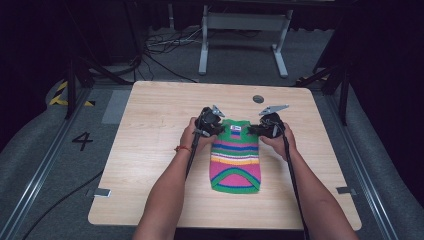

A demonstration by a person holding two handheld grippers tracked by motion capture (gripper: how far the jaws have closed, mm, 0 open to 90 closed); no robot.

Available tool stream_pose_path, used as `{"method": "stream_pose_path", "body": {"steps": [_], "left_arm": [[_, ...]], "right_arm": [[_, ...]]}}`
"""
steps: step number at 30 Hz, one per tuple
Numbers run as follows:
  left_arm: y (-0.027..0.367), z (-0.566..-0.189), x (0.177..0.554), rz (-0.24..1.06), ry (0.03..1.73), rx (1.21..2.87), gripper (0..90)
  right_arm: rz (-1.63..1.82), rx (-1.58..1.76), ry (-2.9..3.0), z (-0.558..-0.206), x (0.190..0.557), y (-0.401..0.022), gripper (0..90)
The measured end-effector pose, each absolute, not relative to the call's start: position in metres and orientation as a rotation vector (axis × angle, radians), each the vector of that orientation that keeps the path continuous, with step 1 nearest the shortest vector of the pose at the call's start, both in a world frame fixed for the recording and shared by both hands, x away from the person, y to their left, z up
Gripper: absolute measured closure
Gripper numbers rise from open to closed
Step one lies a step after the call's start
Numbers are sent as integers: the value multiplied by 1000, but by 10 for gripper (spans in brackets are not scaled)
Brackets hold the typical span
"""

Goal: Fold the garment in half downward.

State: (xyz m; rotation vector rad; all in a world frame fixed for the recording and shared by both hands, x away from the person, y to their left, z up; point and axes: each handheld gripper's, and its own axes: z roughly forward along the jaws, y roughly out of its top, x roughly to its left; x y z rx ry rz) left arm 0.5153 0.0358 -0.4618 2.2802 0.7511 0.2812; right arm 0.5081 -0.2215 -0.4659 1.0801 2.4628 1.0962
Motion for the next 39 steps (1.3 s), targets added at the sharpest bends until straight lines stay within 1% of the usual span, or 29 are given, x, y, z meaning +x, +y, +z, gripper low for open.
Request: {"method": "stream_pose_path", "body": {"steps": [3,4,6,12,16,18,23,25,27,29,33,39], "left_arm": [[39,-455,513,299,747,2265,816],[41,-449,512,324,740,2255,809],[44,-444,510,316,731,2223,812],[43,-439,508,366,700,2255,828],[42,-426,513,397,704,2241,829],[41,-420,512,430,680,2260,828],[47,-409,500,430,642,2198,820],[52,-410,489,437,607,2213,820],[55,-414,485,432,596,2217,820],[59,-420,479,422,592,2219,819],[64,-429,467,400,568,2238,817],[60,-438,451,423,497,2288,806]], "right_arm": [[1170,1040,2437,-455,505,-225,834],[1202,1032,2430,-453,504,-226,835],[1221,1030,2413,-449,502,-227,835],[1250,987,2402,-442,499,-229,835],[1244,970,2384,-434,503,-227,835],[1267,958,2360,-427,503,-228,835],[1319,899,2328,-414,491,-231,835],[1355,843,2335,-412,477,-230,835],[1337,821,2338,-412,474,-229,835],[1323,756,2372,-414,462,-224,834],[1334,716,2397,-416,452,-221,833],[1309,651,2462,-426,439,-218,830]]}}
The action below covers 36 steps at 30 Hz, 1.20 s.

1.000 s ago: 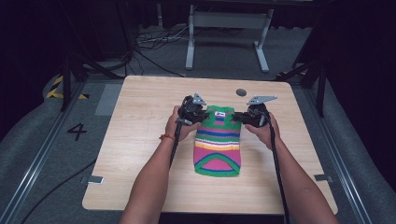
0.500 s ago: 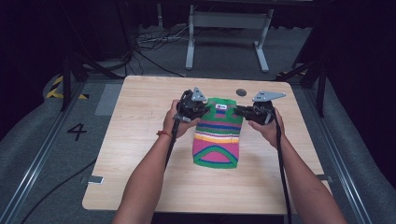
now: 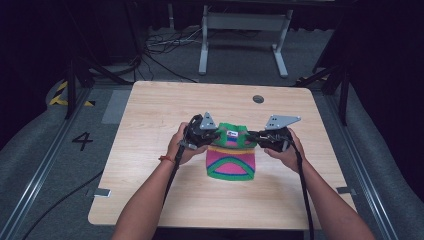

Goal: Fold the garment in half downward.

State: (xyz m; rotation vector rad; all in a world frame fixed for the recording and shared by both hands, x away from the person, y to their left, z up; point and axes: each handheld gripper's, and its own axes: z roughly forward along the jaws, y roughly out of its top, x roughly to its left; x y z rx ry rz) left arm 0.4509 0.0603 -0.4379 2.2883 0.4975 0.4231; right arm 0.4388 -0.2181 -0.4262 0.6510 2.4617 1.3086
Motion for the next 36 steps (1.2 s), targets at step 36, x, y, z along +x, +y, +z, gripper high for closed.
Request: {"method": "stream_pose_path", "body": {"steps": [36], "left_arm": [[98,-466,368,463,349,2470,536]], "right_arm": [[1196,474,2687,-458,365,-226,699]]}}
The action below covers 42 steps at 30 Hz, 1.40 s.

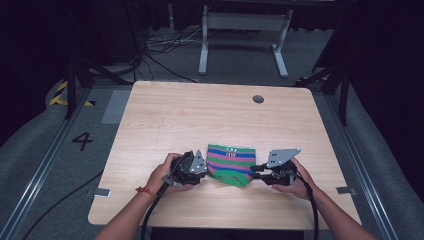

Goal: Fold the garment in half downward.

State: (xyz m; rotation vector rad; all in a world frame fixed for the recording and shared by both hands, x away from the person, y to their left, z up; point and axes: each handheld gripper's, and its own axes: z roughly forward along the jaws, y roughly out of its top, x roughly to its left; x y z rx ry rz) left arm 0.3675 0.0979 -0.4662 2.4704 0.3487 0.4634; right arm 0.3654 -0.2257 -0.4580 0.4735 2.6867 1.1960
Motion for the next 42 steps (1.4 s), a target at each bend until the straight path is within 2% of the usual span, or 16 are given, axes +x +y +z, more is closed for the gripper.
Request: {"method": "stream_pose_path", "body": {"steps": [6,12,22,32,42], "left_arm": [[103,-457,385,497,469,2388,471],[86,-457,407,452,518,2303,449],[61,-487,431,327,516,2361,468],[57,-498,441,313,542,2291,456],[63,-474,429,383,544,2321,334]], "right_arm": [[1144,588,2602,-456,380,-221,646],[1117,656,2567,-459,402,-216,639],[1046,763,2589,-480,423,-216,630],[1091,892,2559,-494,442,-227,632],[1019,845,2534,-477,435,-226,515]]}}
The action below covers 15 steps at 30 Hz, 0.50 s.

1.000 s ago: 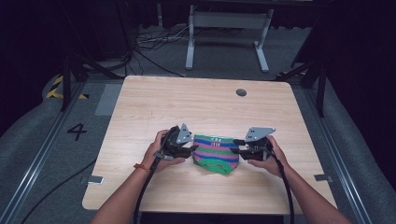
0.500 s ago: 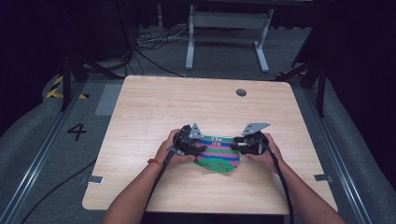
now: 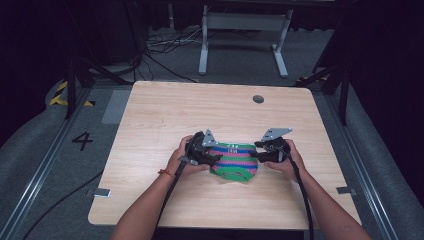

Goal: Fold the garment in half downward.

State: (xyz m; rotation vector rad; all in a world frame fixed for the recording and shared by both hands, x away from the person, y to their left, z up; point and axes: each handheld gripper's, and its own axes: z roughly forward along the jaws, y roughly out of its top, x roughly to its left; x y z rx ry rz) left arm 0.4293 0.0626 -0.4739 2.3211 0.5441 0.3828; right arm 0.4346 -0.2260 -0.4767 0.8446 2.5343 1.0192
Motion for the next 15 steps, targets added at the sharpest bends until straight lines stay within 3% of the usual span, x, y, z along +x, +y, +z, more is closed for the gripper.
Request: {"method": "stream_pose_path", "body": {"steps": [5,15], "left_arm": [[71,-462,420,414,523,2309,323],[92,-453,401,425,507,2346,293]], "right_arm": [[1021,795,2531,-465,425,-230,504],[976,741,2529,-451,405,-242,397]]}}
